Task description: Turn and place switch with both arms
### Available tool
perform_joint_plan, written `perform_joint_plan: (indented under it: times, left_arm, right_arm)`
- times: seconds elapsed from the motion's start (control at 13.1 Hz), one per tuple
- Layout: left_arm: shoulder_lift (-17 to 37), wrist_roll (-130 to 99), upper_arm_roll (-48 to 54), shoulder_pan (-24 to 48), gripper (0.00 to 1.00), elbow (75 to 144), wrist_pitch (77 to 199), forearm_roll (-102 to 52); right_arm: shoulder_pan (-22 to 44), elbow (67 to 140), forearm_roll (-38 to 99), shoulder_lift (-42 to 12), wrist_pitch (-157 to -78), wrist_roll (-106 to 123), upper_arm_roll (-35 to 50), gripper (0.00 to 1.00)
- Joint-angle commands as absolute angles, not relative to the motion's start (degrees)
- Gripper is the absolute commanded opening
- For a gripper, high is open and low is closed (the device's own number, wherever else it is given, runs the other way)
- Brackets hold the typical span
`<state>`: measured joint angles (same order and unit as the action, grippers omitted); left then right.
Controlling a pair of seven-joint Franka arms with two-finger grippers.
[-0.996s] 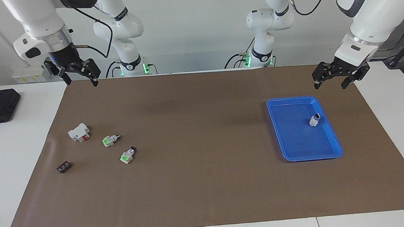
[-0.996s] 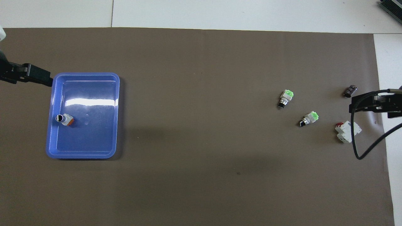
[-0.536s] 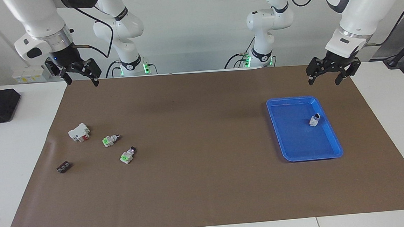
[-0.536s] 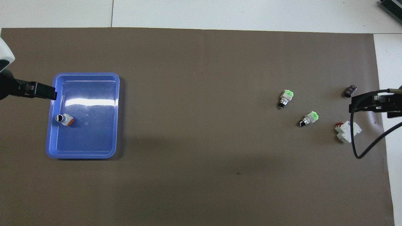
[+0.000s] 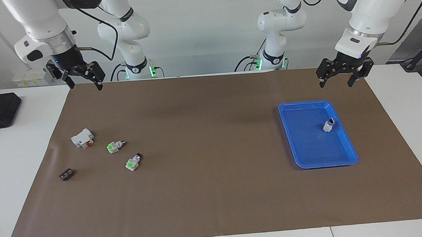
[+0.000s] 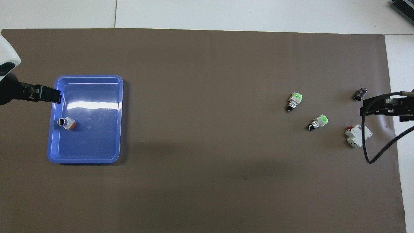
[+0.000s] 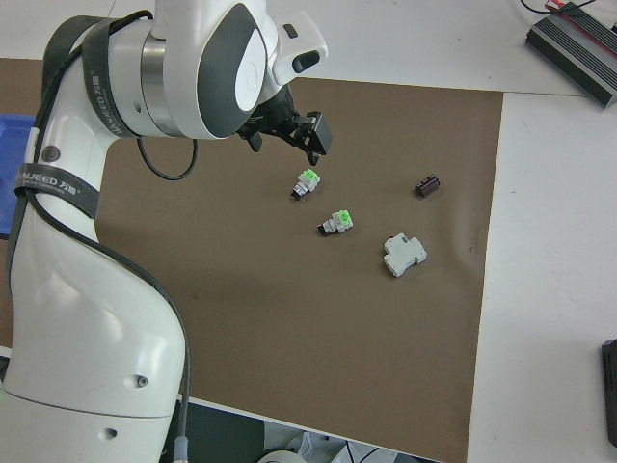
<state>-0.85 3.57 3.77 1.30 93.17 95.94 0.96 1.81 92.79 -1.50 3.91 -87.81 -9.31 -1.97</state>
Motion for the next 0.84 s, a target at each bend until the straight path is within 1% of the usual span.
perform_joint_plan:
  times: [0.0, 0.77]
  left_arm:
    - [-2.5, 3.2, 4.3, 0.7, 1.0, 95.3, 96.4, 2.1]
    - [-2.6, 2.9, 3.7, -0.6, 1.0, 95.4, 96.3, 2.1]
  right_arm:
    - [1.6, 93.8, -1.8, 4.7, -88.3, -7.9, -1.9, 1.0]
    - [1.6, 93.8, -1.8, 4.7, -88.3, -7.9, -1.9, 1.0]
